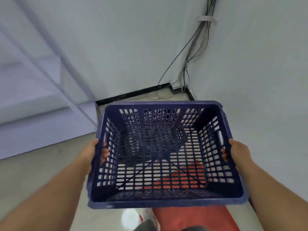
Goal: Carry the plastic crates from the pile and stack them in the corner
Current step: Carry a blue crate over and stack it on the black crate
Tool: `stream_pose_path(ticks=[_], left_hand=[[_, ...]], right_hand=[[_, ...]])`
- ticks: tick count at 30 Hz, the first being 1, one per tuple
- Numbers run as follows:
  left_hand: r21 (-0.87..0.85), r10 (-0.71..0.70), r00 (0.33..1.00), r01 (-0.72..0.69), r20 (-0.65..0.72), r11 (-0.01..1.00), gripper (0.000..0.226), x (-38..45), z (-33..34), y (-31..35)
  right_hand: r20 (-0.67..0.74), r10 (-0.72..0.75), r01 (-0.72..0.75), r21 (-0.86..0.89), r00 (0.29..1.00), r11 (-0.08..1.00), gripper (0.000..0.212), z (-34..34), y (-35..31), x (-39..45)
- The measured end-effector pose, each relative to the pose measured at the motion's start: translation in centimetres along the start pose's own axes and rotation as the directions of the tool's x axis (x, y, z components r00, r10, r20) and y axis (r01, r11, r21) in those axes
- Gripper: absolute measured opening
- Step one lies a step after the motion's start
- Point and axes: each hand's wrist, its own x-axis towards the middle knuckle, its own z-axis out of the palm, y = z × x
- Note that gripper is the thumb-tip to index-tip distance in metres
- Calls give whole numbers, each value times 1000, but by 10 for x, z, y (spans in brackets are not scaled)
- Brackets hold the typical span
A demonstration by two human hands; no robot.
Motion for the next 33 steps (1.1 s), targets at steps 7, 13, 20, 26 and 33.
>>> stream_pose_path(ticks=[7, 13, 20, 26, 33], left_hand=[[-104, 5, 993, -18, -122, 994, 40, 51, 10, 23], [-180, -46, 976, 7, -212, 984, 40, 102, 31, 27], [-219, -79, 964, 22, -255, 976, 38, 153, 42, 33], [-227, -70, 966, 12, -248, 974, 39, 190, 45, 34], [-214, -53, 965, -3, -257, 977, 39, 212, 40, 38]], right_hand=[[97, -32, 35, -29, 995, 999, 31, 77, -50, 77], [175, -28, 51, -126, 984, 991, 39, 134, -76, 148], [246, -4, 56, -206, 969, 977, 41, 184, -93, 199], [244, 1, 60, -240, 970, 969, 41, 209, -98, 217], [236, -13, 76, -258, 972, 963, 40, 223, -107, 220]])
